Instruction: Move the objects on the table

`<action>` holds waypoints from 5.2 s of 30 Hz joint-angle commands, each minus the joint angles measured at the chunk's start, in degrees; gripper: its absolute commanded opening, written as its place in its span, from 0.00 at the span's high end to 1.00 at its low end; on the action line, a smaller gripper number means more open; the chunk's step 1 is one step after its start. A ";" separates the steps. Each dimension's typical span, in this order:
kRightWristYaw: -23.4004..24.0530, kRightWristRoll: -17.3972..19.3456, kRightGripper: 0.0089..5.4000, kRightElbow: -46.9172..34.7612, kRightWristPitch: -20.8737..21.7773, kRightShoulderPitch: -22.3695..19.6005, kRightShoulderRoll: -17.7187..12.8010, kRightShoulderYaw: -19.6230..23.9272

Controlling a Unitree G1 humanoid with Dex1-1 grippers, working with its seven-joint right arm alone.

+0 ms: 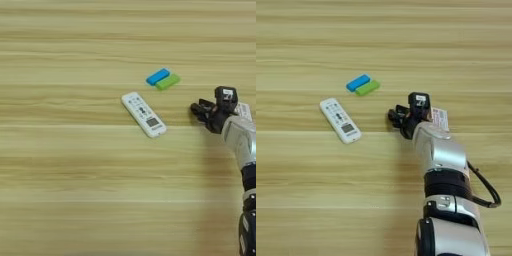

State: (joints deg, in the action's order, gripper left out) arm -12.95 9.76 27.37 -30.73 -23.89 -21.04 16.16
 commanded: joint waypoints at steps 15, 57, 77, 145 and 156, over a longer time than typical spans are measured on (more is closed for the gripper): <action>-4.79 0.16 0.50 -10.33 -0.15 0.28 -0.58 -4.56; -6.70 -1.39 0.17 -14.29 -1.11 2.14 -0.52 -7.61; -5.31 0.04 0.00 -14.83 3.23 1.57 0.56 -4.07; -7.32 -1.61 0.00 -36.21 -6.67 11.31 3.89 -16.66; -7.88 -2.59 0.00 -34.47 -7.25 11.25 3.32 -17.86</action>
State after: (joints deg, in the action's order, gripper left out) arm -20.85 7.96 -5.79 -39.47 -9.50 -16.16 -1.99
